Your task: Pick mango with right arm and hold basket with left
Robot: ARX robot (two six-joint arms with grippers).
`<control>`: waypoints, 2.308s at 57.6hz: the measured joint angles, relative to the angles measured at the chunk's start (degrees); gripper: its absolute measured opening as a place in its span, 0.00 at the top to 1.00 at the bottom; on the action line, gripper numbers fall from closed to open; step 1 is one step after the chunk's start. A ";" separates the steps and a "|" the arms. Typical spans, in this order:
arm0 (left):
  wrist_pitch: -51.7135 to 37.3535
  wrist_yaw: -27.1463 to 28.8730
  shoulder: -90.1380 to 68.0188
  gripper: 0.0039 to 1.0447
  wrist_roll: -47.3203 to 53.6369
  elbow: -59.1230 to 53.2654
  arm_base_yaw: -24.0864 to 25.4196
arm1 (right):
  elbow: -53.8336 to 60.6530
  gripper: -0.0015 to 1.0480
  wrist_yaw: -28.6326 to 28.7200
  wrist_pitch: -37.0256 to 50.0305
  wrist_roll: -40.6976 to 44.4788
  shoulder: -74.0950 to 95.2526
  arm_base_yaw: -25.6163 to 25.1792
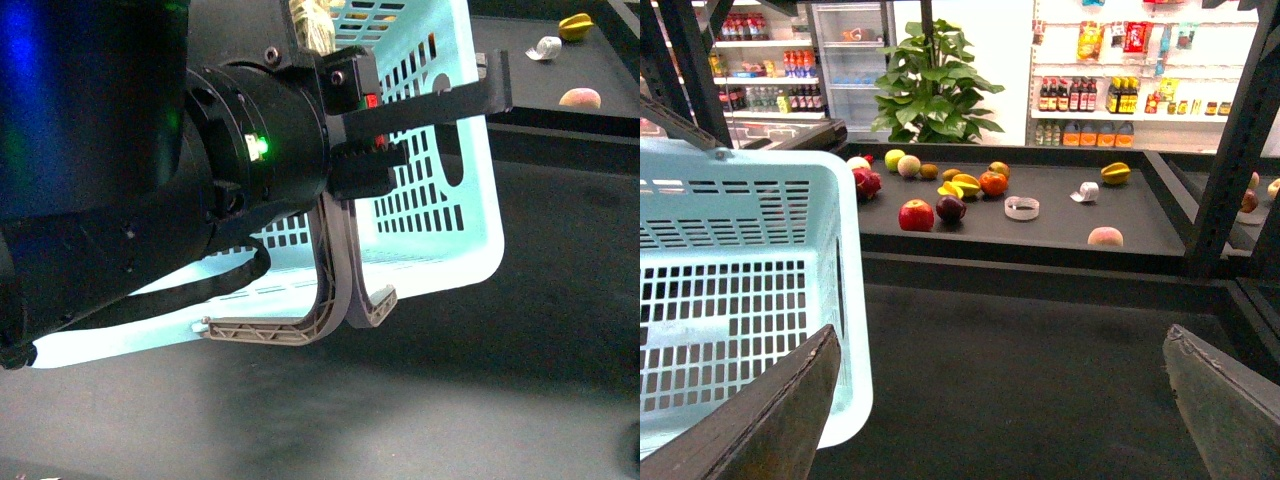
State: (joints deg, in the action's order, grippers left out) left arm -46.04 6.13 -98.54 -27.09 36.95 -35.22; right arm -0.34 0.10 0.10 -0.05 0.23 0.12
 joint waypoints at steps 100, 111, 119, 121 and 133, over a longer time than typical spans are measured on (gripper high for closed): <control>-1.29 -2.91 -3.34 0.95 -0.31 1.97 1.53 | -2.60 0.08 -11.21 -0.52 1.42 13.31 -2.36; -1.29 -2.91 -3.34 0.96 -0.35 1.97 1.51 | -2.80 0.08 -0.72 25.49 4.76 41.79 -15.08; -1.29 -2.93 -3.34 0.96 -0.37 1.97 1.53 | -5.46 0.08 1.40 42.64 6.64 63.91 -19.74; -1.29 -2.93 -3.34 0.95 -0.37 1.97 1.53 | -6.47 0.08 1.86 45.86 7.50 68.74 -20.39; -1.29 -2.84 -3.34 0.96 -0.35 1.97 1.62 | -14.05 0.08 2.80 55.01 11.43 92.67 -23.37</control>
State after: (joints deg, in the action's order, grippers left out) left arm -47.33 3.29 -101.89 -27.44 38.92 -33.61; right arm -14.39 2.90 55.11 11.38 92.90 -23.24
